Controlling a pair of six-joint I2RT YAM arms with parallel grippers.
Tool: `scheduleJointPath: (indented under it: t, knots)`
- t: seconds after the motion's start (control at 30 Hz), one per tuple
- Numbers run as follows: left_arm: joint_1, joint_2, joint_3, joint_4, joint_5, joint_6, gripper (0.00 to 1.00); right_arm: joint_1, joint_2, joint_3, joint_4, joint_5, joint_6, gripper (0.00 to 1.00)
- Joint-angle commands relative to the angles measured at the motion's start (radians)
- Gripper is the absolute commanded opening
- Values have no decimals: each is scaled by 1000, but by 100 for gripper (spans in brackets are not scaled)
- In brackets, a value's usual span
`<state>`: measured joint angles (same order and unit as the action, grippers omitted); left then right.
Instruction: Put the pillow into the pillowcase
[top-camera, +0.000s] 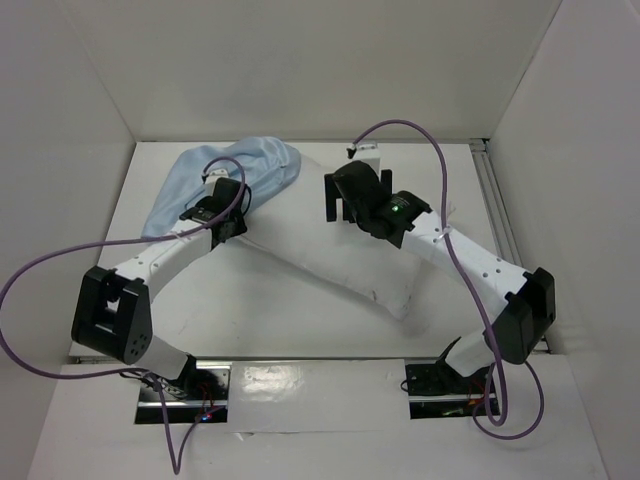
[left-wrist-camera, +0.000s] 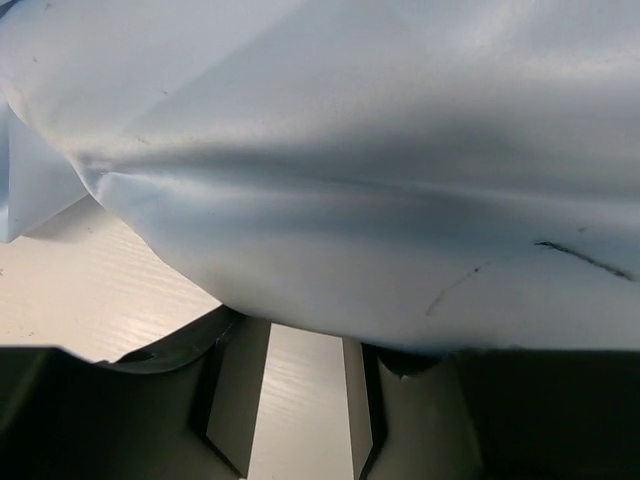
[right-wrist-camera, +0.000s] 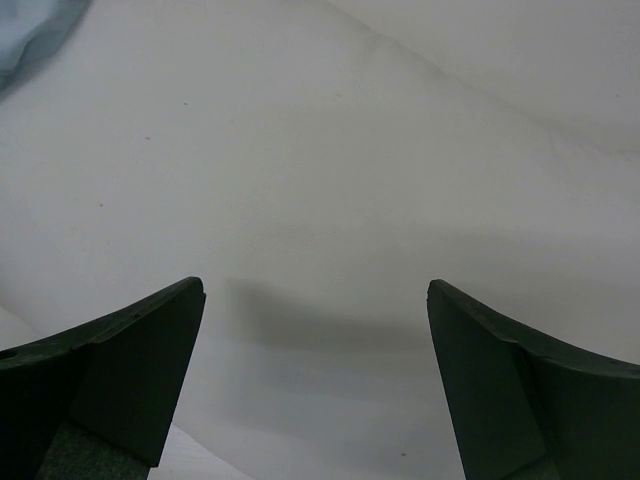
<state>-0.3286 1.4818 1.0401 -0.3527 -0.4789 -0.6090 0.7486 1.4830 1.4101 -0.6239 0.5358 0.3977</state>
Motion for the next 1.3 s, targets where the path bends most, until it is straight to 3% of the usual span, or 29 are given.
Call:
scheduleJointPath:
  t: [0.0,0.1,0.13,0.23,0.27,0.33,0.57,0.77,0.8,0.87,0.9,0.93,1.0,1.1,1.17,1.27]
  knots:
    - [8,20,58,6,-40,-15,46,8,17,43,-26,21,-20,100]
    - [8,40,69,6,-40,-15,48,8,17,33,-27,32,-20,100]
    - [19,40,78,-3,-40,-15,44,8,26,24,-27,32,-20,100]
    - [19,49,89,-15,-40,-28,23,8,26,13,-27,20,-29,100]
    - [19,49,98,-15,-40,-28,10,17,26,13,-27,20,-30,100]
    - [19,38,107,-29,-50,-28,0,35,36,3,-11,-17,-81,100]
    - [19,-14,97,-38,-3,1,0,179,127,33,39,-66,-287,100]
    - [19,-35,87,-38,135,54,0,192,299,46,127,-115,-287,97]
    - [19,-35,96,-38,158,64,0,192,327,61,127,-126,-287,90]
    - [19,-45,118,-29,256,64,0,146,422,142,145,-163,-299,63]
    - [19,-45,148,-20,296,64,0,129,459,277,124,-119,-300,15]
    - [19,-28,173,-11,334,64,0,111,495,364,93,-94,-300,0]
    - [19,15,248,-2,449,64,0,45,578,534,11,-71,-272,0]
    - [19,72,437,-25,600,64,0,-31,580,740,15,-71,-191,0]
    - [19,83,535,-37,676,55,0,-52,522,730,58,-97,-149,0]
    - [19,60,534,-6,816,12,0,-52,453,608,139,-60,-73,0]
